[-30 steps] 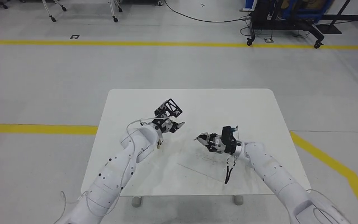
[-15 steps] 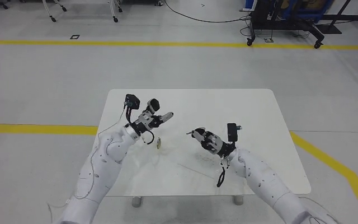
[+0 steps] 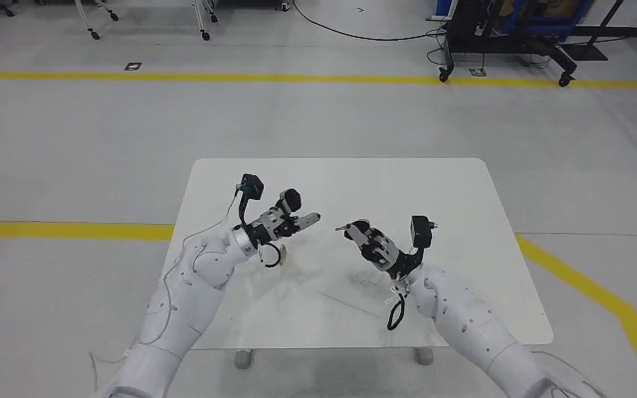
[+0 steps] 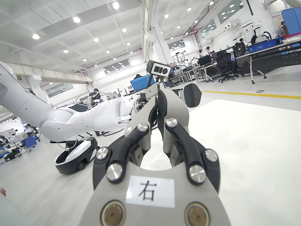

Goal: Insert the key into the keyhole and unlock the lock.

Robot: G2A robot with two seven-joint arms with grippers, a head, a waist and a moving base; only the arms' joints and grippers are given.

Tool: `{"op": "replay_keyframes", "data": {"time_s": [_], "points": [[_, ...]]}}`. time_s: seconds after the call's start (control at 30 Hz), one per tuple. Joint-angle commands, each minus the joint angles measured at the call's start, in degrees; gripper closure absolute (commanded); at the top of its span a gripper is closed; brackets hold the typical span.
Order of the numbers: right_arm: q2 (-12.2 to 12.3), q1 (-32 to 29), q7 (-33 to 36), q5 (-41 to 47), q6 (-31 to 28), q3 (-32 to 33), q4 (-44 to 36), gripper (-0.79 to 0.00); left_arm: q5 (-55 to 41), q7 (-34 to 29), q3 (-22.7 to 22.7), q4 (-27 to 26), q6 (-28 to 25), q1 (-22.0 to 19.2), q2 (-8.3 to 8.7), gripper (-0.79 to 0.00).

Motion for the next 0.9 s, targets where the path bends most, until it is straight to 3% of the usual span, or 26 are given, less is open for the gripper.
{"op": "replay_keyframes", "data": {"time_s": [0.0, 0.2, 0.23, 0.3, 0.37, 0.6, 0.87], "points": [[-0.2, 0.1, 1.3, 8.8, 0.0, -1.8, -1.1, 0.0, -11.3, -4.8, 1.6, 1.1, -4.2, -0.7, -0.07, -0.785], [-0.3, 3.6, 10.4, 28.9, 0.0, -8.5, -2.4, 0.0, -36.3, -22.0, 4.9, 2.4, -6.1, -3.1, 0.83, -0.785], [-0.2, 4.1, 12.4, 31.1, 0.0, -9.1, -2.0, 0.0, -37.9, -24.2, 4.7, 3.1, -6.1, -3.6, 1.14, -0.754], [-0.2, 5.0, 16.6, 35.4, 0.0, -10.2, -0.9, 0.0, -39.1, -26.5, 4.3, 4.4, -5.9, -4.3, 1.53, -0.489], [-0.3, 5.8, 20.7, 39.3, 0.0, -11.0, -0.5, 0.0, -39.5, -27.2, 4.3, 4.9, -5.5, -4.6, 1.65, -0.388], [-0.8, 6.9, 30.1, 47.4, 0.0, -10.8, 0.6, 0.0, -35.6, -27.0, 4.6, 5.6, -4.7, -5.4, 1.85, -0.366], [-1.6, 6.7, 34.7, 47.7, 0.0, -8.5, 1.7, 0.0, -31.9, -25.4, 6.0, 5.4, -3.7, -5.8, 1.64, -0.308]]}}
